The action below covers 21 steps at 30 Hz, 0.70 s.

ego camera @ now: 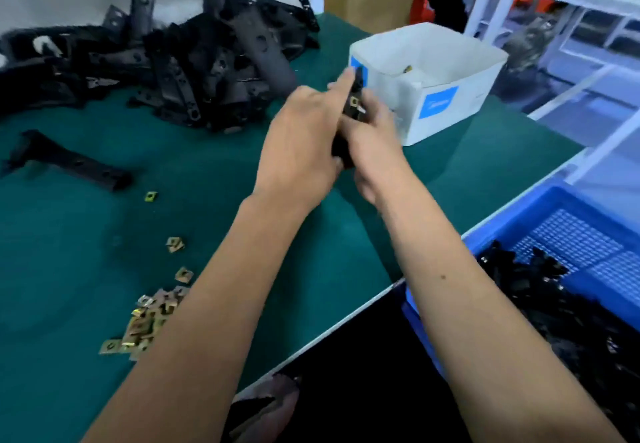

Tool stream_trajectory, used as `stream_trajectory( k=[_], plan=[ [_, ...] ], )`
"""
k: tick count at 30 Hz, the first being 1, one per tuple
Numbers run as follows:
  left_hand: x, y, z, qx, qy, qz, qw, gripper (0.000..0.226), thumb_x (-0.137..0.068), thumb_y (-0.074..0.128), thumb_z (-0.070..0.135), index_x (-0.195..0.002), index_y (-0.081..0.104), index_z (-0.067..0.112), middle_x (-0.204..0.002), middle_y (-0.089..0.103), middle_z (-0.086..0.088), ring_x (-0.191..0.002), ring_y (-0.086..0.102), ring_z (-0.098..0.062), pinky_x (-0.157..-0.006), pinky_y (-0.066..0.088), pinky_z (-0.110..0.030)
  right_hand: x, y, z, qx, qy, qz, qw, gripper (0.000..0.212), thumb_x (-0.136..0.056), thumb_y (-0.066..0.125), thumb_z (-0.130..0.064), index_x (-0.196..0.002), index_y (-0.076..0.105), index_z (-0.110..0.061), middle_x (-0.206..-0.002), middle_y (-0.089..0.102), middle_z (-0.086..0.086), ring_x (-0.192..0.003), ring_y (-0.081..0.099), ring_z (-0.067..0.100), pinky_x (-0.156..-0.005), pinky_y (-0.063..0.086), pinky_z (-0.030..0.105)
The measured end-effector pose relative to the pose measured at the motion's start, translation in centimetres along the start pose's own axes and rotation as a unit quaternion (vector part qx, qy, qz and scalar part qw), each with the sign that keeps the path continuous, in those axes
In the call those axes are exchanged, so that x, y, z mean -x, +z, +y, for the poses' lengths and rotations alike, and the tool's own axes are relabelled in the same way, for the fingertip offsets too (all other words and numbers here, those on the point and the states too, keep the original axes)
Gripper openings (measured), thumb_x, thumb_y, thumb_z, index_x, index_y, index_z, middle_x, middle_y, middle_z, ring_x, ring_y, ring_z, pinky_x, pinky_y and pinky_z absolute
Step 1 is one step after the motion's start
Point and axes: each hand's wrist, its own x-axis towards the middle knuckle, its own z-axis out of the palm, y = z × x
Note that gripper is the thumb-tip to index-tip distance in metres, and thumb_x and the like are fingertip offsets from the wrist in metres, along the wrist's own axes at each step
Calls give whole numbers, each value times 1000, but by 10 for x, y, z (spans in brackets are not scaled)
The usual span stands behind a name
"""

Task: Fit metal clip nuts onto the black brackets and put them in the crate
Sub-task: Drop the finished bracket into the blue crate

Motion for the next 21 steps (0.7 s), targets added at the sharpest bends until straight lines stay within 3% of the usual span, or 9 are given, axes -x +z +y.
stream_trajectory(
  k=[2,4,7,11,13,15,17,21],
  plan=[
    [-14,21,48,25,88,-29,995,106,-69,85,10,-160,32,17,-122,64,-7,-118,52,-27,-95,43,-33,9,-60,-12,-57,-16,43,997,35,-77,64,-5,-110,66,-18,-100,76,6,-99,72,22,-93,57,38],
    [-18,47,101,47,170,-70,982,102,-73,85,13,-160,30,18,-130,63,-4,-124,50,-25,-99,45,-36,31,-127,-20,-89,-26,78,993,44,-82,62,0,-123,63,-14,-111,75,11,-108,70,28,-101,53,43],
    [-5,94,172,112,280,-155,941,91,-79,79,8,-158,34,16,-143,57,-2,-132,46,-24,-104,45,-41,80,-219,-15,-139,-43,132,981,45,-84,62,1,-126,64,-16,-114,75,10,-107,70,28,-98,55,41],
    [29,153,229,145,334,-273,891,97,-80,83,11,-161,30,21,-170,19,-1,-153,23,-20,-121,27,-33,140,-315,25,-179,19,262,948,40,-82,66,-9,-122,67,-14,-121,70,13,-108,69,28,-98,55,44],
    [49,179,237,139,320,-331,877,94,-83,82,19,-161,30,23,-172,12,-1,-154,20,-22,-122,24,-34,165,-346,56,-135,103,361,917,33,-91,56,1,-123,62,-5,-116,66,20,-101,67,33,-87,58,43],
    [65,197,233,122,301,-385,864,89,-86,81,23,-160,32,21,-172,10,-2,-155,20,-23,-123,23,-35,187,-366,88,-61,197,428,880,19,-94,54,7,-106,66,-2,-97,70,20,-85,68,33,-67,58,39],
    [76,208,228,106,287,-417,856,84,-87,80,23,-158,36,18,-172,12,-4,-154,22,-25,-122,24,-34,200,-380,112,33,287,436,852,13,-93,63,4,-104,68,2,-95,72,22,-82,70,35,-68,59,41],
    [81,209,219,96,264,-436,855,74,-89,78,21,-154,43,14,-171,17,-6,-152,27,-28,-120,29,-35,205,-392,135,227,386,435,781,35,-90,77,-19,-119,67,-2,-98,71,14,-87,69,30,-70,54,33]
  ],
)
